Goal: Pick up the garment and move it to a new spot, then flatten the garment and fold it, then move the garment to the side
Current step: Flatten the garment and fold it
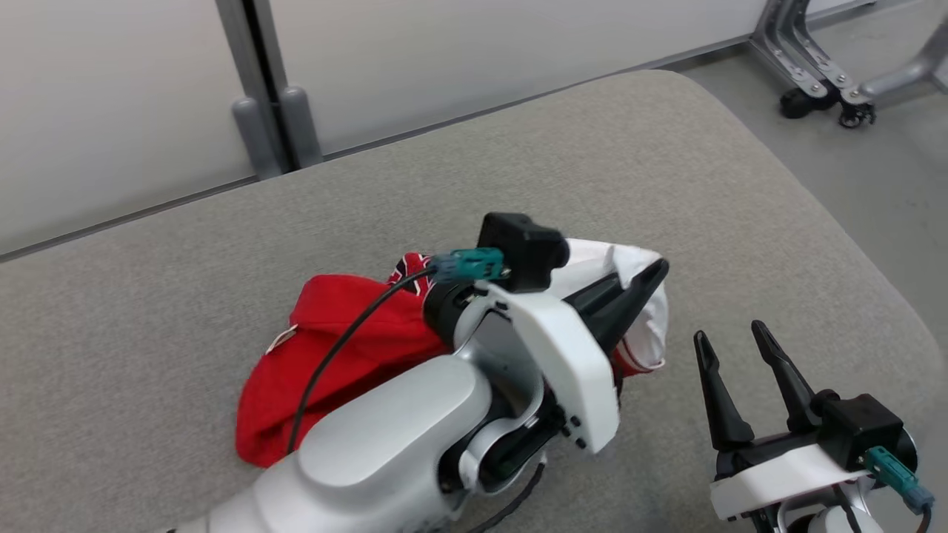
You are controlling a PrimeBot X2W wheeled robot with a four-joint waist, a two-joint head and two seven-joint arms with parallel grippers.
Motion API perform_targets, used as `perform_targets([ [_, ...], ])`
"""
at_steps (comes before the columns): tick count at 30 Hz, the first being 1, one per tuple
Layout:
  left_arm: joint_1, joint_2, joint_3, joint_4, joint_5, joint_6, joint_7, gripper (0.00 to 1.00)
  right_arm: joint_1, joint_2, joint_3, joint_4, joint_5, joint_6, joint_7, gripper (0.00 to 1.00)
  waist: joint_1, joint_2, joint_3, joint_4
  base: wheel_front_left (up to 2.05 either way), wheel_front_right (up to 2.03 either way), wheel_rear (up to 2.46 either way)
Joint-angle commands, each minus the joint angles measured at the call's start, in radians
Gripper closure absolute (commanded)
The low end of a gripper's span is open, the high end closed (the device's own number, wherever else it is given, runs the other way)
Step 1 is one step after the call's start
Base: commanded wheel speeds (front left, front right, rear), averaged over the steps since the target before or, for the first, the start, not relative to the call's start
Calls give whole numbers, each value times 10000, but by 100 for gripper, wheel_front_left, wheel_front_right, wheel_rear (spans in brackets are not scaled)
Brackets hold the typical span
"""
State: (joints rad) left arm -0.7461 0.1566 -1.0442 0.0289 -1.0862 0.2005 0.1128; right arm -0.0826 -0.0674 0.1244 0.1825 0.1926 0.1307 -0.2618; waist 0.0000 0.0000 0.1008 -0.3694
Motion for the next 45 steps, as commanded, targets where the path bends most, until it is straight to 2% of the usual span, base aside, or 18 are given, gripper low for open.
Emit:
perform_targets([
  [1, -216, -218, -5, 323, 102, -92, -112, 100, -102, -6, -30, 19, 62, 1, -48, 0, 0, 0, 155, -423, 0, 0, 0],
  [4, -772, -792, -99, 1710, 310, -288, -636, 100, -166, 31, -75, 44, 107, 1, -48, 0, 0, 0, 284, -871, 0, 0, 0],
  [7, -979, -1018, -276, 2683, 43, -446, -1456, 100, -163, 76, -133, 87, 144, 1, -48, 0, 0, 0, 366, -1238, 0, 0, 0],
  [8, -1039, -1062, -482, 2784, -136, -465, -1784, 77, -151, 93, -125, 104, 142, 1, -48, 0, 0, 0, 376, -1362, 0, 0, 0],
  [9, -1054, -1073, -786, 2932, -274, -450, -1963, 45, -128, 99, -114, 113, 149, 1, -48, 0, 0, 0, 392, -1472, 0, 0, 0],
  [10, -1054, -1055, -1164, 3069, -433, -455, -1996, 0, -117, 106, -105, 132, 168, 1, -48, 0, 0, 0, 409, -1575, 0, 0, 0],
  [13, -854, -1032, -1899, 2970, -1182, -653, -1838, 0, -73, 131, -124, 129, 193, 1, -48, 0, 0, 0, 422, -1749, 0, 0, 0],
  [17, -748, -1024, -2272, 2421, -1656, -955, -1370, 0, 92, 148, -320, 115, 170, 1, -48, 0, 0, 0, 396, -1553, 0, 0, 0],
  [25, -949, -1002, -2333, 2582, -743, -487, -1874, 0, 102, 139, -436, 8, 44, 1, -48, 0, 0, 0, 154, -991, 0, 0, 0],
  [26, -854, -846, -2195, 2674, -736, -361, -2017, 0, 115, 139, -460, -5, 15, 1, -48, 0, 0, 0, 111, -913, 0, 0, 0],
  [27, -647, -279, -1881, 2859, -813, -72, -2257, 0, 201, 137, -530, -46, -32, 1, -48, 0, 0, 0, 7, -754, 0, 0, 0],
  [32, -323, 1539, -1343, 3521, -849, 940, -2224, 0, 359, 49, -563, -119, -141, 1, -48, 0, 0, 0, -120, -428, 0, 0, 0],
  [36, 158, 2639, -857, 3758, -1512, 1355, -1794, 0, 514, 12, -636, -155, -155, 1, -48, 0, 0, 0, -132, -223, 0, 0, 0],
  [39, 490, 2984, -681, 3832, -2028, 1256, -1401, 0, 539, 17, -640, -184, -140, 1, -48, 0, 0, 0, -24, -61, 0, 0, 0],
  [45, 683, 2868, -557, 4317, -2787, 785, -595, 0, 373, 39, -560, -195, -112, 1, -48, 0, 0, 0, 248, 89, 0, 0, 0],
])
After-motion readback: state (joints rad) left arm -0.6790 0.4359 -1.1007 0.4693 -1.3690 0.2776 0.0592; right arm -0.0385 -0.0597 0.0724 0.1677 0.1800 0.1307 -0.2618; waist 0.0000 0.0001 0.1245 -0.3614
